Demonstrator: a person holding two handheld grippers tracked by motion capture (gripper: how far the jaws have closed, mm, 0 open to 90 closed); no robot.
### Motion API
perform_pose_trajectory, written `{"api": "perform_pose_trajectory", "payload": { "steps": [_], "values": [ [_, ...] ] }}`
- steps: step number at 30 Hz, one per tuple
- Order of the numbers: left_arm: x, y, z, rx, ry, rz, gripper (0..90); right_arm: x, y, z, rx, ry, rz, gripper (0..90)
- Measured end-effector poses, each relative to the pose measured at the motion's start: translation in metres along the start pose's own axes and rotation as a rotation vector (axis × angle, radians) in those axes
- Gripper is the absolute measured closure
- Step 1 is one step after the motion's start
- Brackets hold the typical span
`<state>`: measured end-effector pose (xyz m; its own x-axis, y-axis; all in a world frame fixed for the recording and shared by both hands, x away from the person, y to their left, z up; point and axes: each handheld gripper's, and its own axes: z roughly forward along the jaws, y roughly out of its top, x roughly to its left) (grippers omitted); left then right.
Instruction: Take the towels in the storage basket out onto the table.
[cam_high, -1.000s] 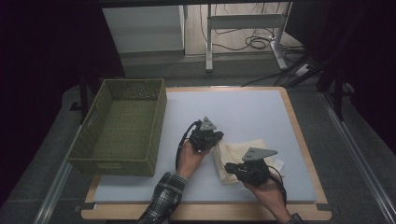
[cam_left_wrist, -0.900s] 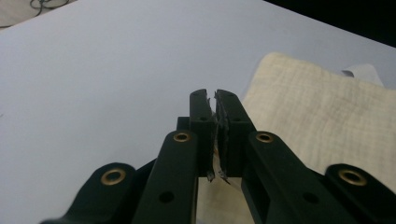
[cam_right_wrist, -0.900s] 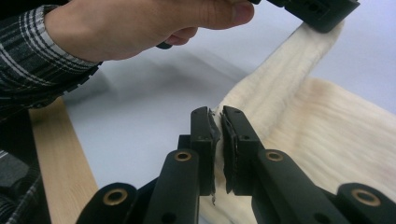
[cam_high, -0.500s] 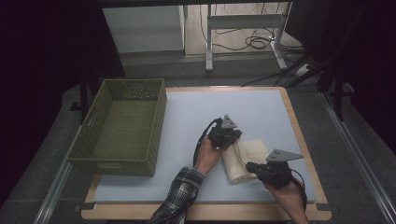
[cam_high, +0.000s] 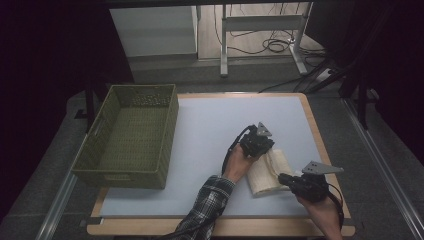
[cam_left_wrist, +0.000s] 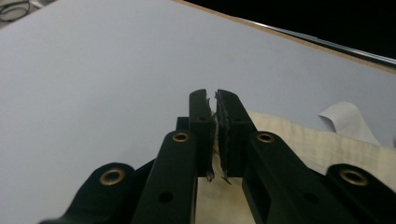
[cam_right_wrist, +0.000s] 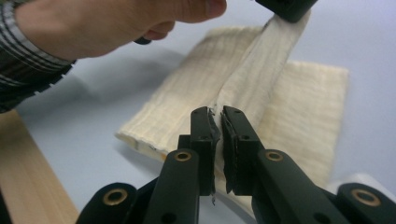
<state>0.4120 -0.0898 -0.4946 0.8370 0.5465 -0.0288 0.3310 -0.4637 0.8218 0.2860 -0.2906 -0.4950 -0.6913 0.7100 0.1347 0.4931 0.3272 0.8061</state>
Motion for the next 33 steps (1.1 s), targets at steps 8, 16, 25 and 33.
{"api": "perform_pose_trajectory", "payload": {
  "steps": [8, 16, 25, 33],
  "values": [
    [0.000, -0.002, 0.005, -0.039, -0.002, -0.044, 59.6, -0.012, -0.010, 0.002, 0.025, -0.038, 0.014, 80.4],
    [0.004, -0.007, -0.013, -0.022, 0.050, -0.012, 46.4, -0.026, -0.019, -0.013, 0.038, -0.116, 0.035, 72.6],
    [0.020, -0.030, -0.035, 0.017, 0.096, -0.025, 31.5, -0.035, -0.017, -0.031, 0.033, -0.181, 0.042, 67.7],
    [0.029, -0.046, -0.050, 0.018, 0.115, -0.066, 24.4, -0.041, 0.029, 0.010, 0.032, -0.174, 0.013, 64.9]
  ]
}}
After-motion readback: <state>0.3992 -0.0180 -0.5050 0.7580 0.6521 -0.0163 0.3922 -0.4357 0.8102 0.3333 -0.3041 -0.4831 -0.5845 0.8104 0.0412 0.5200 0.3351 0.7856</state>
